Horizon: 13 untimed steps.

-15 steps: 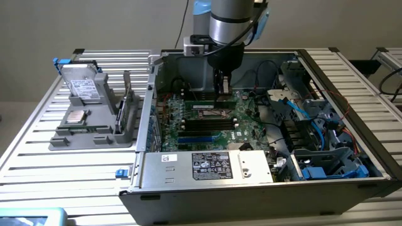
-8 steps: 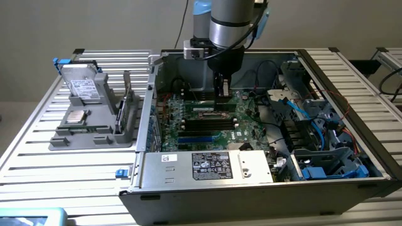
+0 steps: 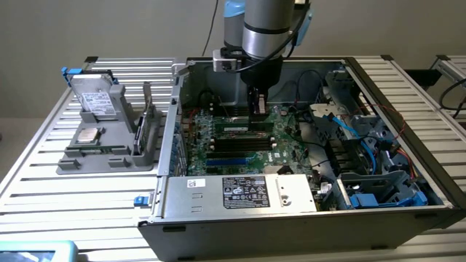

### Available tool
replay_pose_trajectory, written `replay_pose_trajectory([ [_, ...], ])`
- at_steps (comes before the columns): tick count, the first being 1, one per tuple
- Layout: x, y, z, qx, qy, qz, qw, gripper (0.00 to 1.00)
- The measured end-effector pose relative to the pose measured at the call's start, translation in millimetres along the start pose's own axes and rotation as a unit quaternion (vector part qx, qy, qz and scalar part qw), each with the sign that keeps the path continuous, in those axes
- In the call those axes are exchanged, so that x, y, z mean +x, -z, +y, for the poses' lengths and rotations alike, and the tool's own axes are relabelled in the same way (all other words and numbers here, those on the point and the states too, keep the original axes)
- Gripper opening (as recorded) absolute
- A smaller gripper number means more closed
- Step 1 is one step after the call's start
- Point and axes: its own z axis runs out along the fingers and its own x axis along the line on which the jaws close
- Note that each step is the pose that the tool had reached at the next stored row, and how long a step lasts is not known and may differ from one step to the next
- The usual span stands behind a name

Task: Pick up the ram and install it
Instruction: 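Insert the ram into the slot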

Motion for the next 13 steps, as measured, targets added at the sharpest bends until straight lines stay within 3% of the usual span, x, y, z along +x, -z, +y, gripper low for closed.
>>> replay_pose_trajectory([
  [13,5.2,-11.4,-0.2,0.0006,0.008,0.0001,1.0000,0.14],
])
